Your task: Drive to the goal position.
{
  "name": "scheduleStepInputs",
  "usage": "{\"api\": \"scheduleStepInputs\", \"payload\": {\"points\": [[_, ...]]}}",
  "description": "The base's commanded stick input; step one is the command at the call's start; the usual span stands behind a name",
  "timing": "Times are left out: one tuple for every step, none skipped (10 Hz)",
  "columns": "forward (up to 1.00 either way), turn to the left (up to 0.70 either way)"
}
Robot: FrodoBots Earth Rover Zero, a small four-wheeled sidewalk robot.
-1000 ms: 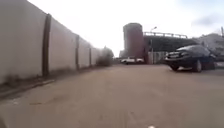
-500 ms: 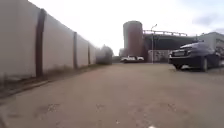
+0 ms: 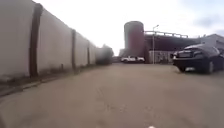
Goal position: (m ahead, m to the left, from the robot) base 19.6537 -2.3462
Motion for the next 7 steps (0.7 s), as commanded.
{"api": "scheduleStepInputs", "payload": {"points": [[0.70,0.01],[0.70,0.01],[0.70,0.01],[0.70,0.01],[0.70,0.01],[0.70,0.01],[0.70,0.01]]}}
